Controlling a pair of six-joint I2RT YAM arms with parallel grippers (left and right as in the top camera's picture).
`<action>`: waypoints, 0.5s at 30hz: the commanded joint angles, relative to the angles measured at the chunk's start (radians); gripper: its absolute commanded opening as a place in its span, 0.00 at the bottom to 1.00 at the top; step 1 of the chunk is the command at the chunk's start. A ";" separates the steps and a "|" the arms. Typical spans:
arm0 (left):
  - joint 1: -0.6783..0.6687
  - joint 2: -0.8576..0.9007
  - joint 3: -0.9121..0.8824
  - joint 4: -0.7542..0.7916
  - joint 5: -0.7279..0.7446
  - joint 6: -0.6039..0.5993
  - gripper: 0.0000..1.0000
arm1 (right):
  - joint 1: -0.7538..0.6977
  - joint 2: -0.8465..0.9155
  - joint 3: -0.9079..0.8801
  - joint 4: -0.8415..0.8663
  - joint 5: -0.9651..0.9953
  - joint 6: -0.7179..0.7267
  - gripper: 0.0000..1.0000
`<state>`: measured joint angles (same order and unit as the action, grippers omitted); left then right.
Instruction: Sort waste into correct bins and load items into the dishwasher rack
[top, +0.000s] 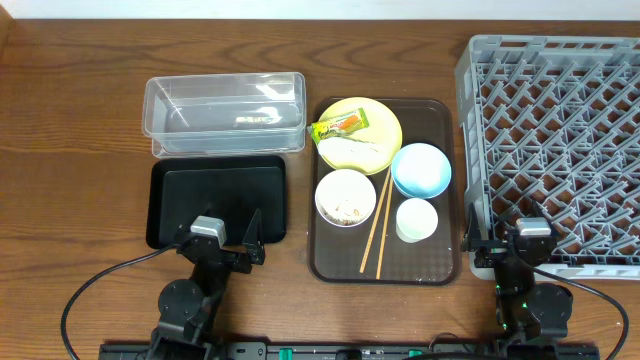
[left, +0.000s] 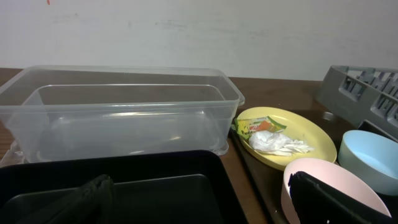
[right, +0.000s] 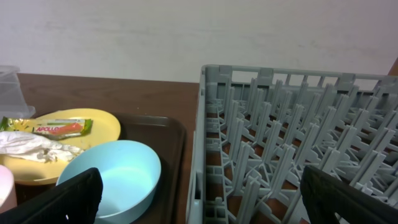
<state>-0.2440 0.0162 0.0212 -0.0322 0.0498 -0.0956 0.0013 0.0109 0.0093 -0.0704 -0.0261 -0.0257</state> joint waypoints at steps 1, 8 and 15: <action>-0.002 0.002 -0.017 -0.032 -0.012 0.016 0.91 | -0.008 -0.004 -0.004 -0.001 -0.001 0.010 0.99; -0.002 0.002 -0.017 -0.034 -0.012 0.016 0.91 | -0.008 -0.004 -0.004 -0.001 -0.001 0.010 0.99; -0.002 0.011 -0.017 -0.034 -0.012 0.016 0.92 | -0.008 0.000 -0.004 -0.002 -0.005 0.048 0.99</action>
<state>-0.2440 0.0193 0.0212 -0.0322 0.0498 -0.0956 0.0013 0.0109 0.0093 -0.0704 -0.0265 -0.0181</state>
